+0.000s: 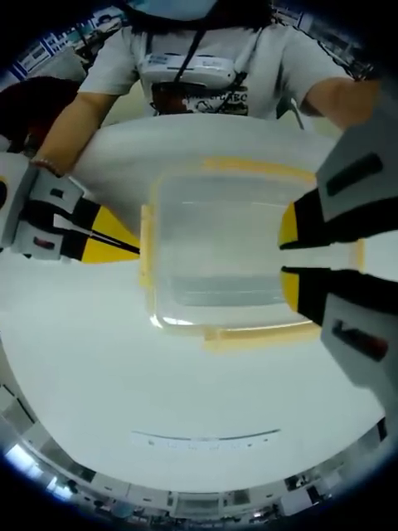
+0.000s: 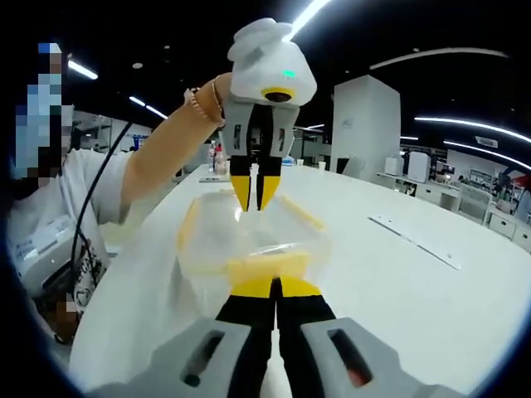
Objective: Snap each plastic latch of the storage box into its locked position after aligning the lid with the box until every specified latch is closed and the lid sits flush.
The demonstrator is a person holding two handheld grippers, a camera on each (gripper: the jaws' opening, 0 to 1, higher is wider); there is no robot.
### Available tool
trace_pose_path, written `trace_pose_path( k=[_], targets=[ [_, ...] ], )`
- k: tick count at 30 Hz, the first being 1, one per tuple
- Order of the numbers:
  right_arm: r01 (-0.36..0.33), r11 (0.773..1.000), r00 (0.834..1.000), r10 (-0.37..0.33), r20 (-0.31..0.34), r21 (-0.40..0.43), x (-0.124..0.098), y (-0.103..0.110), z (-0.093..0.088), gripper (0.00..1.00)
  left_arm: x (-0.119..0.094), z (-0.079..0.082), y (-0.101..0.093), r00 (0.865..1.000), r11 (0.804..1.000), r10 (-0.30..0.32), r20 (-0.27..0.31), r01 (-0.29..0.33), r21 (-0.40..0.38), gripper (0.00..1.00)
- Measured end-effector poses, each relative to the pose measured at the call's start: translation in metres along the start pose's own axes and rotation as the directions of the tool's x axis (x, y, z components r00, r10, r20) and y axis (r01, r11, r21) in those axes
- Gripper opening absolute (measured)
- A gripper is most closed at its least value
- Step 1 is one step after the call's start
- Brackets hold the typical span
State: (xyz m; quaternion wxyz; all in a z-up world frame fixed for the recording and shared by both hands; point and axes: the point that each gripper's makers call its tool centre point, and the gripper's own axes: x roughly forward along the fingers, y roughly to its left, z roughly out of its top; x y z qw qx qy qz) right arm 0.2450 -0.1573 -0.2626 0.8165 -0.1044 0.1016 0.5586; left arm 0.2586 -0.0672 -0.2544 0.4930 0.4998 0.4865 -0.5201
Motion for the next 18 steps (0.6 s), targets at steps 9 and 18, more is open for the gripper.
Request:
trace_pose_path(
  k=[9, 18],
  targets=[
    [0.0, 1.0, 1.0, 0.0, -0.001, 0.001, 0.0001, -0.0004, -0.0005, 0.0, 0.0001, -0.0001, 0.0003, 1.0, 1.0, -0.002, 0.021, 0.002, 0.0, 0.08],
    [0.005, 1.0, 1.0, -0.005, -0.003, -0.018, 0.0012, -0.0005, 0.0008, 0.0, 0.0023, -0.0008, -0.0044, 0.999, 1.0, -0.003, 0.038, 0.003, 0.005, 0.08]
  ],
)
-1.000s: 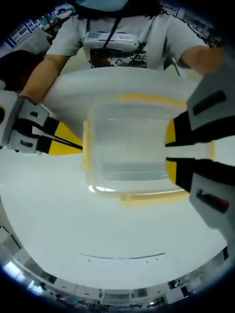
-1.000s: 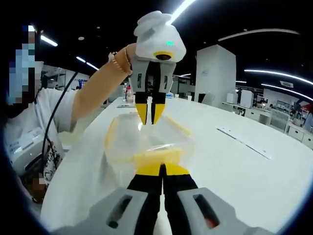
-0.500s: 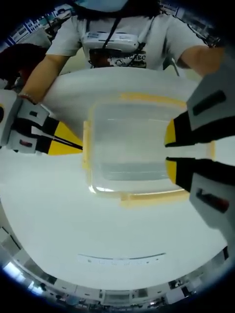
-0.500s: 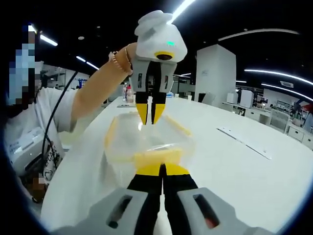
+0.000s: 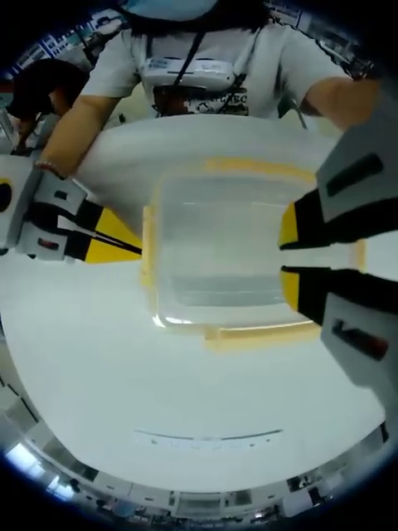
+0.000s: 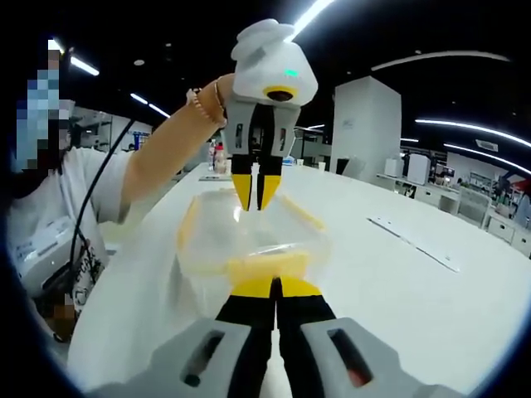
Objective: Snap each plastic latch of the storage box into its locked position after aligning the lid with the box until every specified latch is closed and the lid sits flush.
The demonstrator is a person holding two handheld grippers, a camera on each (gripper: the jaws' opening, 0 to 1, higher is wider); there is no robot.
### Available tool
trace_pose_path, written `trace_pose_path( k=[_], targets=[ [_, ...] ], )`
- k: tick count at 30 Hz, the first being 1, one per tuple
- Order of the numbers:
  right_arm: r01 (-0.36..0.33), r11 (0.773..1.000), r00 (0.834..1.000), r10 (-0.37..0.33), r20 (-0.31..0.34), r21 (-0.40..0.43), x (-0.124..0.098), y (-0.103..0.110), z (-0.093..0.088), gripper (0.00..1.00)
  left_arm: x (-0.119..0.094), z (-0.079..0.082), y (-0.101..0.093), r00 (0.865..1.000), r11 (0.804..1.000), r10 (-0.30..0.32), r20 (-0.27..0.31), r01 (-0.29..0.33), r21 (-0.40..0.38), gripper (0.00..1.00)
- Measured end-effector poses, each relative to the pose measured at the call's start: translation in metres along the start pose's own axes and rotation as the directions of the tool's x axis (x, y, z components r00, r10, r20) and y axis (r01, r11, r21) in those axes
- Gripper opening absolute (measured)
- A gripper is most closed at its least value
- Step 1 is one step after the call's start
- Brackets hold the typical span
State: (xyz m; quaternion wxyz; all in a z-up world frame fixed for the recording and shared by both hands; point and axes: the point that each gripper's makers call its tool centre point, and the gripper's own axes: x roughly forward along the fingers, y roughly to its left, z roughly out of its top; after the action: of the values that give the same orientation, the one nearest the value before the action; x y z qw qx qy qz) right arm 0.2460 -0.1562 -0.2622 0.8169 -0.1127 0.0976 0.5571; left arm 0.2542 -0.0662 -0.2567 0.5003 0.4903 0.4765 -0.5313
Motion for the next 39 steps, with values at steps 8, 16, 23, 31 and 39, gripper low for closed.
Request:
trace_pose_path(
  k=[8, 16, 23, 31, 39],
  targets=[
    [0.0, 1.0, 1.0, 0.0, 0.0, 0.002, 0.001, 0.001, 0.001, 0.0, -0.001, -0.001, 0.001, 1.0, 1.0, 0.005, 0.0, -0.005, -0.001, 0.08],
    [0.011, 0.987, 0.973, -0.047, -0.226, -0.161, 0.022, 0.003, -0.032, 0.0, -0.003, -0.002, 0.001, 1.0, 1.0, 0.008, -0.009, -0.008, -0.002, 0.07],
    [-0.008, 0.996, 0.981, -0.009, -0.194, -0.09, 0.02, 0.006, -0.031, 0.0, 0.005, 0.002, -0.008, 0.999, 0.999, 0.045, -0.026, -0.045, 0.006, 0.07],
    [-0.015, 0.998, 0.981, 0.002, -0.194, -0.062, 0.018, 0.008, -0.034, 0.0, -0.005, -0.001, 0.007, 1.0, 1.0, 0.008, 0.018, -0.008, 0.0, 0.07],
    [-0.014, 0.998, 0.98, 0.0, -0.201, -0.065, 0.018, 0.009, -0.036, 0.0, -0.002, 0.003, 0.0, 1.0, 1.0, 0.017, -0.008, -0.017, -0.003, 0.07]
  ],
)
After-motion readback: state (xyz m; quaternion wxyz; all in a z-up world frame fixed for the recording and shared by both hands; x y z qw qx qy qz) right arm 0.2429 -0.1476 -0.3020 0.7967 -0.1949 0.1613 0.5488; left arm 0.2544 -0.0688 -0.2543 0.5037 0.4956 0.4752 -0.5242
